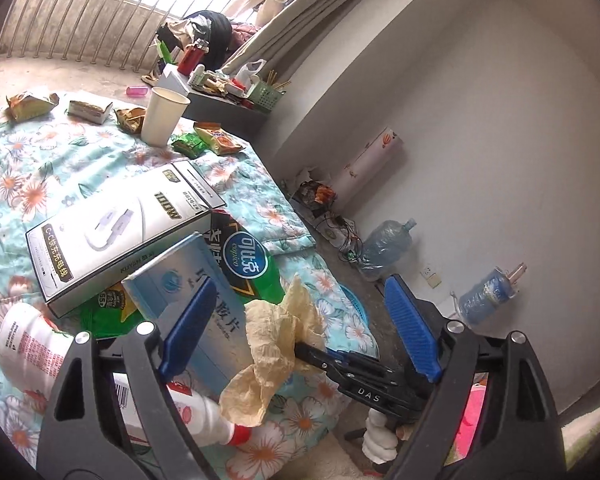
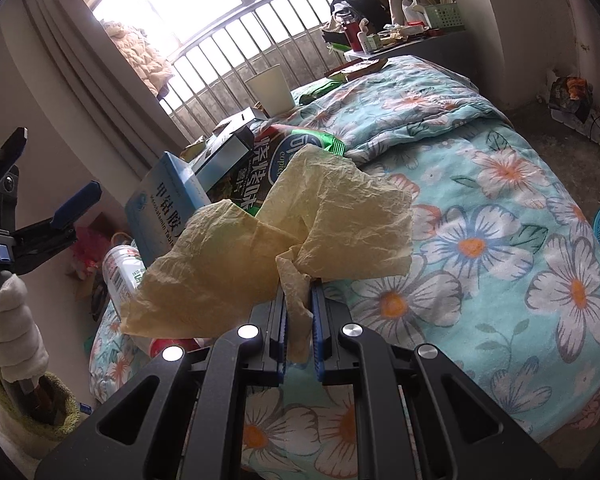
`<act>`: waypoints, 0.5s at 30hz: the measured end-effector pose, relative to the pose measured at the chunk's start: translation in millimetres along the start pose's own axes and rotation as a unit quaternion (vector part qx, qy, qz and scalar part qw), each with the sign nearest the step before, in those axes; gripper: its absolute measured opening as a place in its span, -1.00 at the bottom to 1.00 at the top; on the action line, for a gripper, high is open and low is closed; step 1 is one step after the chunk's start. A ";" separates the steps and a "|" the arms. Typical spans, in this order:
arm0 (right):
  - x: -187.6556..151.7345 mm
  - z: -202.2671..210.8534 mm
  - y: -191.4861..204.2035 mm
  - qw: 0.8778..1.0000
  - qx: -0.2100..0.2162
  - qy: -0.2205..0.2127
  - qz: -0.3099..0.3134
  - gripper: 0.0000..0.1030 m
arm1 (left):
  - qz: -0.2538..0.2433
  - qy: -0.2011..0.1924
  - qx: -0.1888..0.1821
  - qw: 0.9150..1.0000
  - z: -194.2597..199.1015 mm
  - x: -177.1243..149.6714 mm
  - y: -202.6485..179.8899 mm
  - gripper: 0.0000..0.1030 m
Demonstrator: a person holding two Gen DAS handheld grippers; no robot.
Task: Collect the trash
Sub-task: 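Grasp the blue medicine box with the left gripper and lift it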
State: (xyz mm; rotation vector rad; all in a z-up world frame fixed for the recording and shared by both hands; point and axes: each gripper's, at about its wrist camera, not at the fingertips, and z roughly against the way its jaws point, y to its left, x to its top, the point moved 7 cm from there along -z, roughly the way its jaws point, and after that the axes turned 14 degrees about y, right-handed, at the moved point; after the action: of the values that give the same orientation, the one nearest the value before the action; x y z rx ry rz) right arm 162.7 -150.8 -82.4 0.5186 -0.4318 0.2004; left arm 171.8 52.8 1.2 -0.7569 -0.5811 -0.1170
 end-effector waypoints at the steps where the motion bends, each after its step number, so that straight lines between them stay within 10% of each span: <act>1: -0.9 -1.5 0.6 1.000 -0.002 0.002 0.002 -0.79 | 0.004 -0.001 0.006 1.000 1.4 1.4 4.7 0.58; 15: -0.9 -9.4 0.8 1.000 -0.009 0.013 0.005 -0.79 | 0.154 0.100 0.080 0.980 -29.6 15.7 90.1 0.58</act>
State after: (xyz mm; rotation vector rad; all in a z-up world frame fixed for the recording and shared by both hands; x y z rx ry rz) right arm 164.9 -145.3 -89.9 0.4956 -0.4103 0.2133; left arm 225.7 100.1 -62.8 -0.6600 -0.2737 0.1386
